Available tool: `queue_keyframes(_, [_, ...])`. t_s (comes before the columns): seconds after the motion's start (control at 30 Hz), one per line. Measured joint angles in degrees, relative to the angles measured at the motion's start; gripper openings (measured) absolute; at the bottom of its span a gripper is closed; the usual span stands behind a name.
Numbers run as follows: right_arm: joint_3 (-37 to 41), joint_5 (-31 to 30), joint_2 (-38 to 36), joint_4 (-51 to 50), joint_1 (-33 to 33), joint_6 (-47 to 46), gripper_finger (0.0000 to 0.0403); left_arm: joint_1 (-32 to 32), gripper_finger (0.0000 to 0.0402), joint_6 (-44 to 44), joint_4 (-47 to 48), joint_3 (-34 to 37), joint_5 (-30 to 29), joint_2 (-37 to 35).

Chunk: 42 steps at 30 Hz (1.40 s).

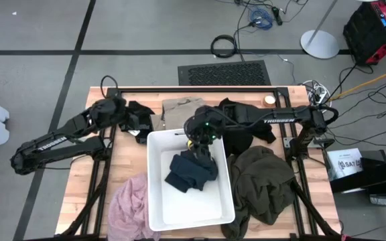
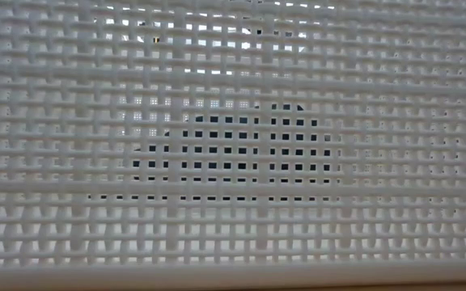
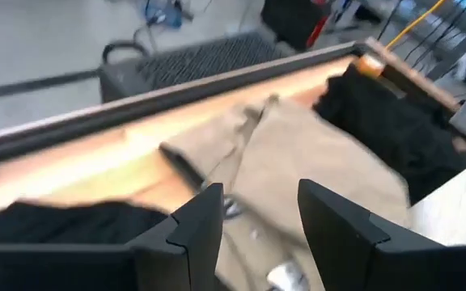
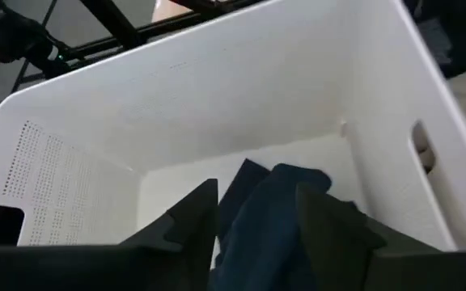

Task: Sort clothes
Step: Put the black boxer on top of the black shirt

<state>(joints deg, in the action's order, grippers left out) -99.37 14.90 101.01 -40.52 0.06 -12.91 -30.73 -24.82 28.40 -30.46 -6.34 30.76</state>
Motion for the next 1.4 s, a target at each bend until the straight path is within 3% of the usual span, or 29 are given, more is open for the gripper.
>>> queue_keyframes(0.17, [-3.8, 0.0, 0.0, -3.0, -1.5, 3.9, 0.0157, 0.0, 0.0171, 7.4, 1.3, -0.9, 5.1, 1.8])
queue_keyframes(0.27, [-6.4, 0.0, 0.0, -4.8, -2.3, 5.4, 0.0158, 0.0, 0.0171, 11.4, 4.5, -6.2, 5.4, 5.2])
queue_keyframes(0.43, [-10.1, 0.0, 0.0, -7.9, -3.1, 7.8, 0.0158, -0.2, 0.0171, 20.0, 23.0, -20.3, 1.8, 15.0])
queue_keyframes(0.53, [-12.0, -0.2, -0.1, -9.7, -3.4, 10.1, 0.0158, -1.3, 0.0171, 24.1, 32.1, -24.9, 2.3, 20.7])
queue_keyframes(0.67, [-14.7, -4.9, -0.2, -15.5, -4.1, 13.1, 0.0158, -4.7, 0.0171, 28.1, 35.6, -23.0, 10.5, 25.0])
queue_keyframes(0.87, [-15.8, -11.0, -1.3, -22.5, -4.4, 16.8, 0.0158, -11.5, 0.0171, 30.6, 35.2, -19.0, -0.7, 29.0])
queue_keyframes(1.23, [-13.3, -12.0, -5.8, -24.7, -10.7, 22.7, 0.0157, -19.2, 0.0171, 37.6, 31.9, -18.7, 9.1, 36.1])
queue_keyframes(1.4, [-6.0, -12.0, -10.3, -21.0, -15.0, 21.4, 0.0157, -19.9, 0.0171, 43.7, 31.8, -18.7, 8.6, 41.7])
